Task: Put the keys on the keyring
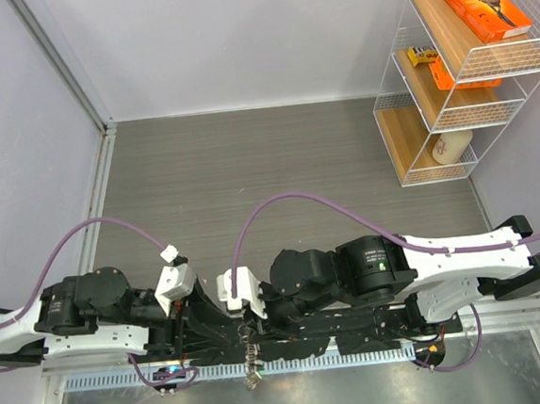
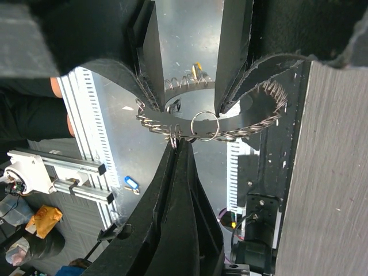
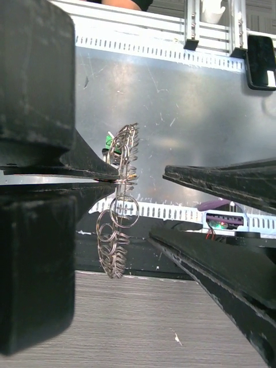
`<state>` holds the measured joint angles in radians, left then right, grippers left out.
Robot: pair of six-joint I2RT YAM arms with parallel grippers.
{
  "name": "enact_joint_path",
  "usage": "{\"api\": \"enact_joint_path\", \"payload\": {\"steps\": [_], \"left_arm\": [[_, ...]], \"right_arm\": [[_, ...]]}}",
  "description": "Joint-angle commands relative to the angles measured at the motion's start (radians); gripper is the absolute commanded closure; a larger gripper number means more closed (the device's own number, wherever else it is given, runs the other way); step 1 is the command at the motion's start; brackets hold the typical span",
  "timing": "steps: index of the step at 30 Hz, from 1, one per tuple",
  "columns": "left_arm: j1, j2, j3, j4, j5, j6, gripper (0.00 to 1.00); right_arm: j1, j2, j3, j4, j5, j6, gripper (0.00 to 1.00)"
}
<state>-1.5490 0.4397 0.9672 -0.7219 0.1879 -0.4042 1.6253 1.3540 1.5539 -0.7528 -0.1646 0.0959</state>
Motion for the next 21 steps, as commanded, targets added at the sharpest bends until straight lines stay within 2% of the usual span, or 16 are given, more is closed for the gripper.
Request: {"api": "enact_joint_path", "payload": {"steps": [1,13,21], "left_arm": [[0.0,0.01,0.028,-0.002,0.024,-0.021,0.55],[0.0,0.016,0.019,0.009,0.016,-0.005,0.6],[0.0,0.021,0.016,-0.031,0.015,0.001,0.71]], "right_arm": [[-0.005,0.005,0.063,0.107,0.071,0.054,0.95],[-0.016,0.046,0.074,0.171,0.126,0.091,0.95],[-0.027,0.046,0.083,0.184,0.129,0.084,0.95]]}}
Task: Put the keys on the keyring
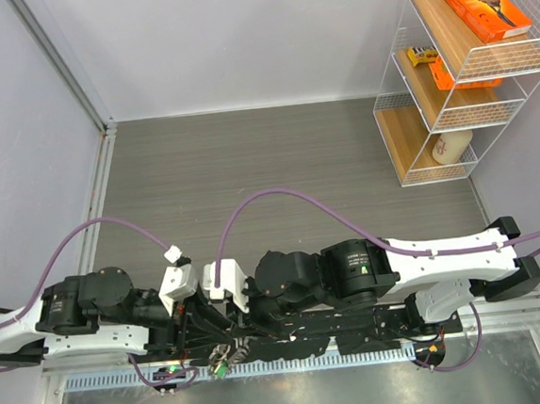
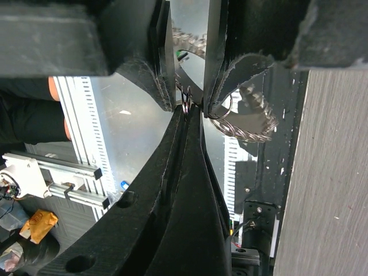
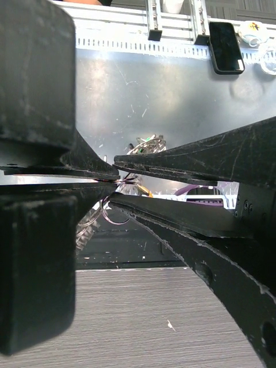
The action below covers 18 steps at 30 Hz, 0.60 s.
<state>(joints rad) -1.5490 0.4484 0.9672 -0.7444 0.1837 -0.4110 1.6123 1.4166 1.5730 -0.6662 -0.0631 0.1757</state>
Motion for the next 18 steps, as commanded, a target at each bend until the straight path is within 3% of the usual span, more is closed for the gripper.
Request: {"api": "enact_joint_path", "payload": {"steps": [1,11,18], "left_arm": [[0.0,0.012,0.019,-0.018,0.016,0.009,0.71],[0.0,0.016,0.044,-0.073,-0.001,0.017,0.73],[0.0,0.035,0.05,-0.078,0.003,0.023,0.93]], "right_arm": [[-0.012,-0.019,0.064,0.094,0.029,0.002,0.95],[-0.014,-0.022,0.045,0.088,0.022,-0.013,0.95],[-0.012,-0.047,0.009,0.102,0.029,-0.016,0.95]]}}
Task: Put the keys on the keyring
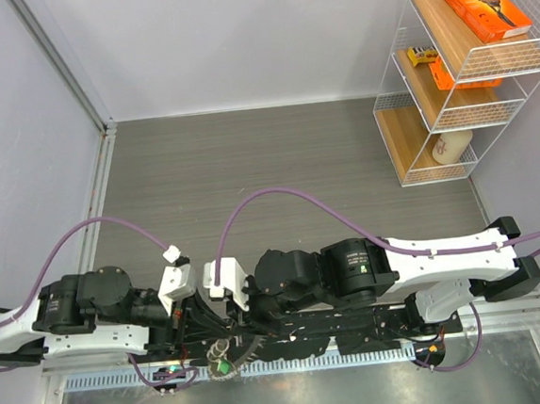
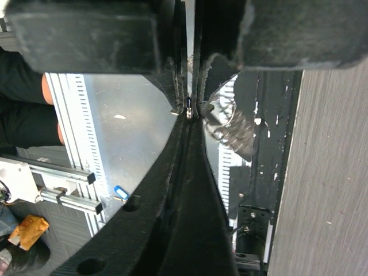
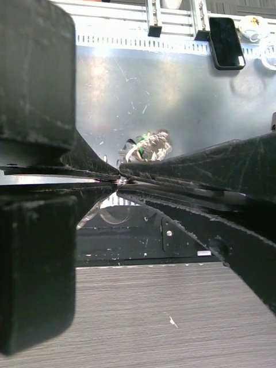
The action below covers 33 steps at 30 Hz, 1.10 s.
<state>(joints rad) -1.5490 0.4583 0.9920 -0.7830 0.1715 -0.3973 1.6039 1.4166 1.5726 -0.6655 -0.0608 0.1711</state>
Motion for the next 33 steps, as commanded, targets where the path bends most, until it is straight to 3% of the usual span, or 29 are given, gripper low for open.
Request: {"api": "enact_joint_path", "payload": {"steps": [1,3,15,21,26,33], "left_arm": [[0.001,0.028,0.023,-0.039,0.017,0.009,0.96],[0.0,0.031,0.027,-0.039,0.025,0.011,1.0],[0.0,0.043,0.02,-0.024,-0.019,0.052,1.0],[0.0,-0.016,-0.003,0.046,-0.09,0.066,1.0],[0.0,-0.063,-0.027,0.145,-0.107,0.097,1.0],[0.0,-0.105,-0.102,0.359,-0.119,0.118,1.0]], "right_arm": [[-0.005,-0.05,0.007,0.102,0.03,-0.012,0.95],[-0.004,-0.061,-0.003,0.106,0.033,-0.012,0.95],[-0.004,-0.099,-0.028,0.141,0.036,-0.016,0.95],[-0.004,-0.172,-0.107,0.197,0.058,-0.015,0.61],[-0.004,-0.281,-0.195,0.265,0.125,-0.022,0.6],[-0.005,-0.298,-0.227,0.29,0.141,-0.033,0.6]]}}
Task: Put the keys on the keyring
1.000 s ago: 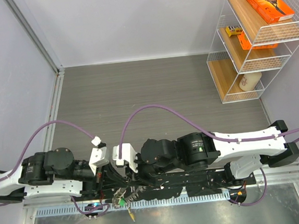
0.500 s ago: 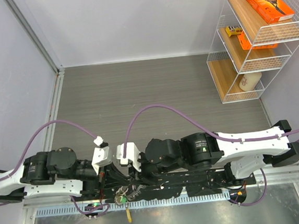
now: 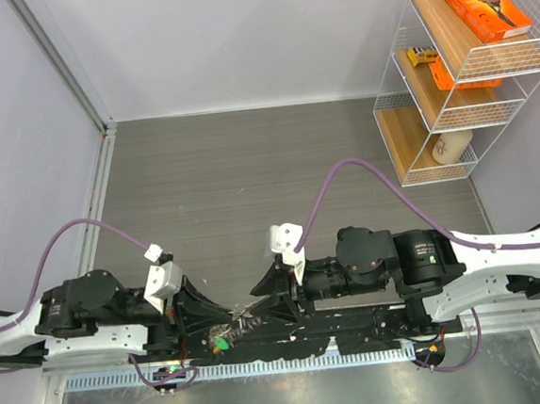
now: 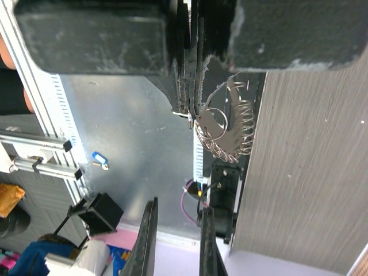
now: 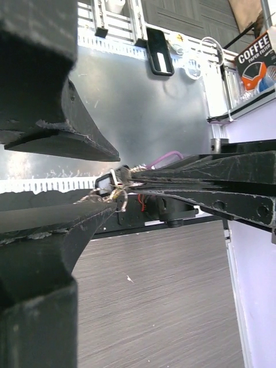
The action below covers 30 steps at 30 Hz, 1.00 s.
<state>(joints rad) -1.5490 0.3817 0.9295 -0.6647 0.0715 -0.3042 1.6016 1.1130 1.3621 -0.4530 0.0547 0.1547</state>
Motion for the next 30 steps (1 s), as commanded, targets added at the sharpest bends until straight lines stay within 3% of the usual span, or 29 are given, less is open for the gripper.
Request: {"api": "enact_joint_path", "payload": {"steps": [1,18,30], "left_arm": [[0.0,-0.039,-0.063,0.282,-0.024,0.025,1.0],[0.0,-0.132,-0.274,0.721,-0.096,0.057,1.0],[0.0,-0.112,-0.322,0.886,-0.076,0.068,1.0]], "right_arm": [[-0.002,0.004,-0.021,0.082,0.022,-0.015,0.6],[0.008,-0.053,-0.054,0.126,-0.007,-0.116,0.63],[0.011,-0.079,-0.029,0.12,0.007,-0.184,0.64]]}}
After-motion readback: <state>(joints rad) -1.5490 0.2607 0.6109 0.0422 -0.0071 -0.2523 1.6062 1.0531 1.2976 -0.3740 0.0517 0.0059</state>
